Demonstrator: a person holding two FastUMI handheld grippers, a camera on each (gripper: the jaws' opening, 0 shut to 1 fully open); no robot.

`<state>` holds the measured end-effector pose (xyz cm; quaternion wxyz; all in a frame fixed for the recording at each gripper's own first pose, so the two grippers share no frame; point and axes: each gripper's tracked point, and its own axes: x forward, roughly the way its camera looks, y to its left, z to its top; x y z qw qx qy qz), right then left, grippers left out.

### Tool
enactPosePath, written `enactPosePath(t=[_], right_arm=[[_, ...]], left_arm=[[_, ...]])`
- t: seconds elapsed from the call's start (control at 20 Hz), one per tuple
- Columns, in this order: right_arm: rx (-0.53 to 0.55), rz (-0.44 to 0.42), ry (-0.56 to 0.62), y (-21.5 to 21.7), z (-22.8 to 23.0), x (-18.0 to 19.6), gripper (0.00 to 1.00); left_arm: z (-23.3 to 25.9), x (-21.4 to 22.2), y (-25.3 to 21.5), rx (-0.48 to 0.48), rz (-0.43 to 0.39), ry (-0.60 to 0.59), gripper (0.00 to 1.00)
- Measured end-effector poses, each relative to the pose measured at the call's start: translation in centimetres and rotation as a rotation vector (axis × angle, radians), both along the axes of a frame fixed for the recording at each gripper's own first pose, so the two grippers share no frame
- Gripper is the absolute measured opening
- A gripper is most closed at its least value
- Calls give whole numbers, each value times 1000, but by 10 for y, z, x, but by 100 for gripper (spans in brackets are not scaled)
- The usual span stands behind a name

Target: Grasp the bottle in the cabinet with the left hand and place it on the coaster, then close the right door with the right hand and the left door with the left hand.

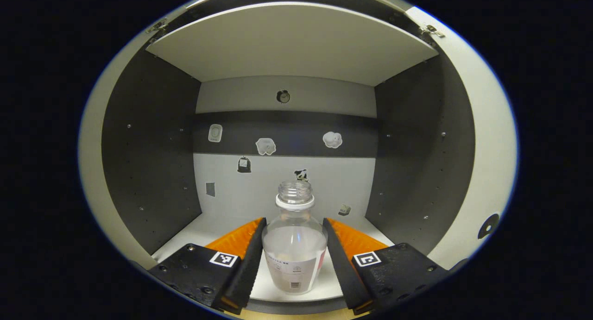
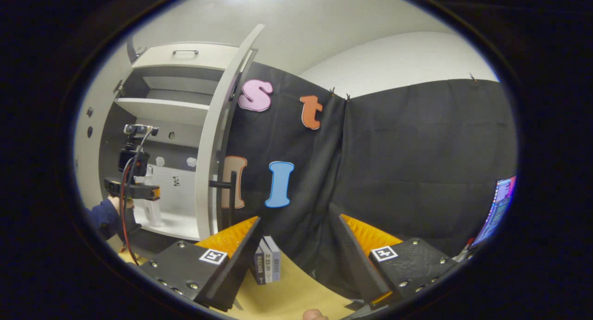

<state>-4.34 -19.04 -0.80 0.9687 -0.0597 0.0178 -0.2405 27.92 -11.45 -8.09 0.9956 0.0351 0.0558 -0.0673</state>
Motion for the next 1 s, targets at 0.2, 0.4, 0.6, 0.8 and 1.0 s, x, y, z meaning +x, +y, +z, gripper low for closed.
enactPosePath(t=[0.2, 0.4, 0.6, 0.8, 1.0], right_arm=[[0, 42, -18, 0, 2, -5, 94], [10, 94, -38, -4, 7, -9, 94], [16, 161, -50, -6, 9, -13, 94], [14, 247, -64, -4, 13, -9, 94], [24, 338, -72, 2, 14, -4, 94]], left_arm=[[13, -35, 3, -33, -52, -15, 76], [18, -78, 9, -46, -72, -17, 76], [15, -122, 18, -59, -89, -17, 76], [-1, -165, 32, -87, -76, -3, 76], [-21, -202, 53, -113, -40, 14, 76]])
